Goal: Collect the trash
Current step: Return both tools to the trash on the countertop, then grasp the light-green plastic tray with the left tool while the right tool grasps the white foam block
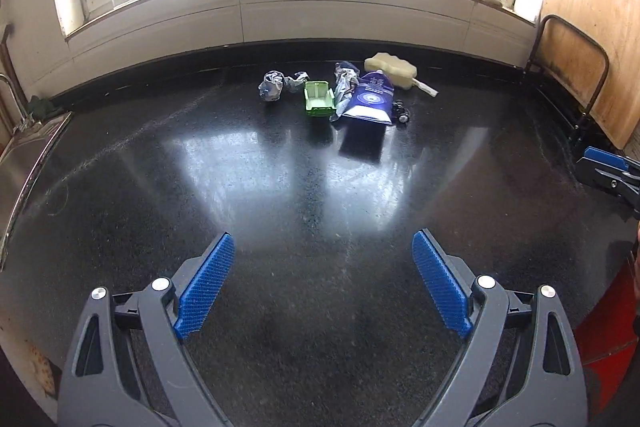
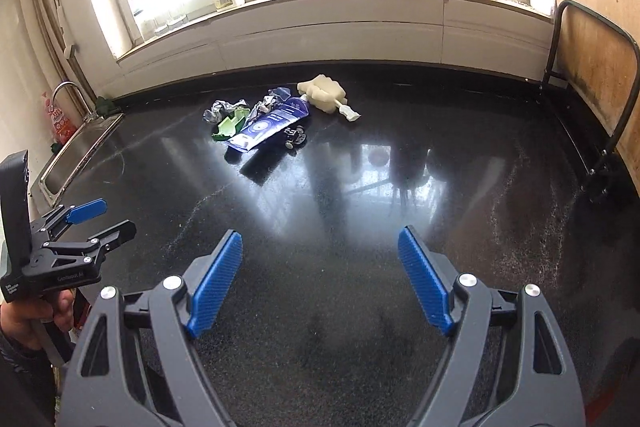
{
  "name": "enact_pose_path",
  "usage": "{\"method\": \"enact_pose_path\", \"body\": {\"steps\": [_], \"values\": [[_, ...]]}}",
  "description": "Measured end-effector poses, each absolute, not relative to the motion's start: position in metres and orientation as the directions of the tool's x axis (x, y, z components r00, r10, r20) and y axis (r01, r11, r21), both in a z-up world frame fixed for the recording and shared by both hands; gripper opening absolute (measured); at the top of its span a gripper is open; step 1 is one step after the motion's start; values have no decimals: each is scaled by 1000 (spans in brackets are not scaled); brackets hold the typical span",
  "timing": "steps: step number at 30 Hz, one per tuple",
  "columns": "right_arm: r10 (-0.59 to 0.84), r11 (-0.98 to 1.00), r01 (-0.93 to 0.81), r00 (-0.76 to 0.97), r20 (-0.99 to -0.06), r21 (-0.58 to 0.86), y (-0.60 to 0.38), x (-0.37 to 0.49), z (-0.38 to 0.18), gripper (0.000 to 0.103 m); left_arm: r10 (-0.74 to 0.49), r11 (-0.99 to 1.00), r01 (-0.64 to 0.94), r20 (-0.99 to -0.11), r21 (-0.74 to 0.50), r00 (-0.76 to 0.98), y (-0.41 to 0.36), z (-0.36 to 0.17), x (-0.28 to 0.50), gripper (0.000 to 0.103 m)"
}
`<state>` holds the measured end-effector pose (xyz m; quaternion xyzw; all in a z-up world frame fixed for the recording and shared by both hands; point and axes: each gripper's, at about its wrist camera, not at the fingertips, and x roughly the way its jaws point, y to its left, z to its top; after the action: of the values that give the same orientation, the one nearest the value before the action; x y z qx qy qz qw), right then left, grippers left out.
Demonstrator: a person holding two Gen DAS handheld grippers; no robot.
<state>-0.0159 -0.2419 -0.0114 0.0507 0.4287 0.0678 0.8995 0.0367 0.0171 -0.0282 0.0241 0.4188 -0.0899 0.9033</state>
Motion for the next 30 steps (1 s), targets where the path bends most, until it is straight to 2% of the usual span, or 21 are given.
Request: {"method": "enact_pose_path", "body": {"steps": [11,16,20,25,28,30], "values": [[156,984,-165,577,-802,72,-238,118,-37,78,-120,982,188,-801,-10,586,8,-47,186,88],[176,979,-186,540,-823,87,-237,182,-53,78,-130,983,184,-811,-28,570,1,-58,234,88],[161,975,-216,496,-853,59,-235,224,-75,77,-114,983,185,-817,-9,565,1,-71,253,88],[135,966,-258,447,-884,17,-228,262,-105,71,-125,977,211,-832,-10,540,3,-87,265,87],[133,964,-265,444,-886,12,-225,280,-115,70,-125,976,219,-828,-2,546,3,-92,267,83],[154,961,-273,433,-888,33,-223,288,-120,70,-124,973,230,-822,9,555,3,-92,268,76]]}}
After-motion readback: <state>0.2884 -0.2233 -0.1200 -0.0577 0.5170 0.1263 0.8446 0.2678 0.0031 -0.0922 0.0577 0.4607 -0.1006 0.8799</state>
